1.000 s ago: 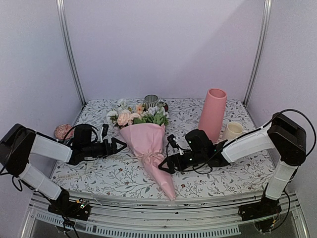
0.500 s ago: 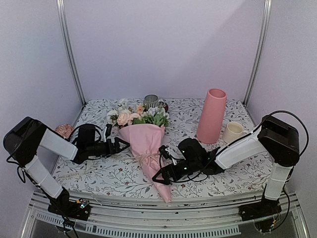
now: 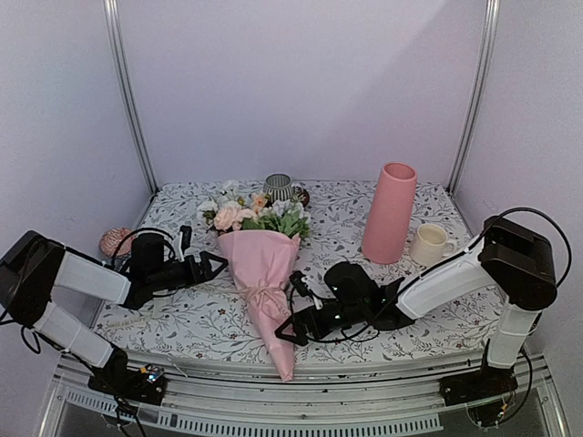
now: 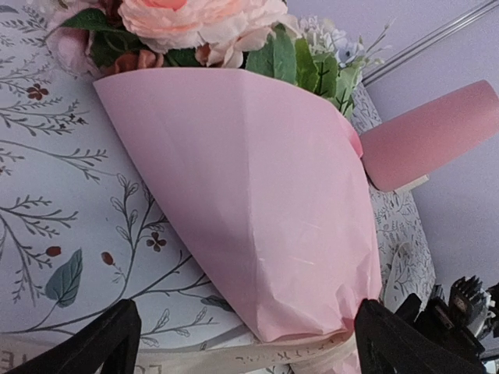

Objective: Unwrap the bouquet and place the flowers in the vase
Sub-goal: Move the tied bouquet to the center of the board.

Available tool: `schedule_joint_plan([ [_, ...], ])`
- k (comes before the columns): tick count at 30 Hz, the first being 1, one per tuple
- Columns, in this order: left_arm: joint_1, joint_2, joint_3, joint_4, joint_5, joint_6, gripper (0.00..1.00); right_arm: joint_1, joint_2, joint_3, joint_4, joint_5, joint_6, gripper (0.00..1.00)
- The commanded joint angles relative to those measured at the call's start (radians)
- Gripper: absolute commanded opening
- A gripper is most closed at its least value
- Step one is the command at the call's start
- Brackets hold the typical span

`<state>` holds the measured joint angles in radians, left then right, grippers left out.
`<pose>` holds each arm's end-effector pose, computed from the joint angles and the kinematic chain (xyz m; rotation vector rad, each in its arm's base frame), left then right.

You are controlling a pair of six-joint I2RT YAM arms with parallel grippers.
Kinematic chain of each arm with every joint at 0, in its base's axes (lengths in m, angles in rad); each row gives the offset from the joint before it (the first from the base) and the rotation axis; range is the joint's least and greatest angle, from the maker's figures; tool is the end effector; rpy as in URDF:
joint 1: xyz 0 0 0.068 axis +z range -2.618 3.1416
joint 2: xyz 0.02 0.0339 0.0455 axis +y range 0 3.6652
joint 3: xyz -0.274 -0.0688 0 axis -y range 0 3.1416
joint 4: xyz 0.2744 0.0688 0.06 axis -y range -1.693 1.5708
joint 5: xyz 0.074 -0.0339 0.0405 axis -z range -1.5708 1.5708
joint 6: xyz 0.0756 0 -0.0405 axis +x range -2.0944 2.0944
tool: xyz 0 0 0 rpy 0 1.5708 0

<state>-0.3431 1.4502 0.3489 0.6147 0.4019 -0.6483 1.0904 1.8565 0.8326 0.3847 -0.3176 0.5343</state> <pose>0.2647 -0.1259 0.1008 -0.0664 2.1756 -1.0060 0.1677 0.3729 0.0862 -0.8667 2.3139 1.1700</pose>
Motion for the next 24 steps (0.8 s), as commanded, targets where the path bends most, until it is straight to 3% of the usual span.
schedule_joint_plan([
  [1,0.023,-0.024,-0.016,-0.007,-0.034,0.015,0.98,-0.036,-0.107,-0.077,0.009,0.142,0.05,0.99],
  [7,0.036,0.103,0.03,0.052,0.109,-0.004,0.98,-0.102,-0.157,-0.131,0.012,0.143,0.086,0.99],
  [24,0.04,0.371,0.161,0.243,0.232,-0.071,0.97,-0.108,-0.175,-0.144,0.013,0.178,0.091,0.99],
])
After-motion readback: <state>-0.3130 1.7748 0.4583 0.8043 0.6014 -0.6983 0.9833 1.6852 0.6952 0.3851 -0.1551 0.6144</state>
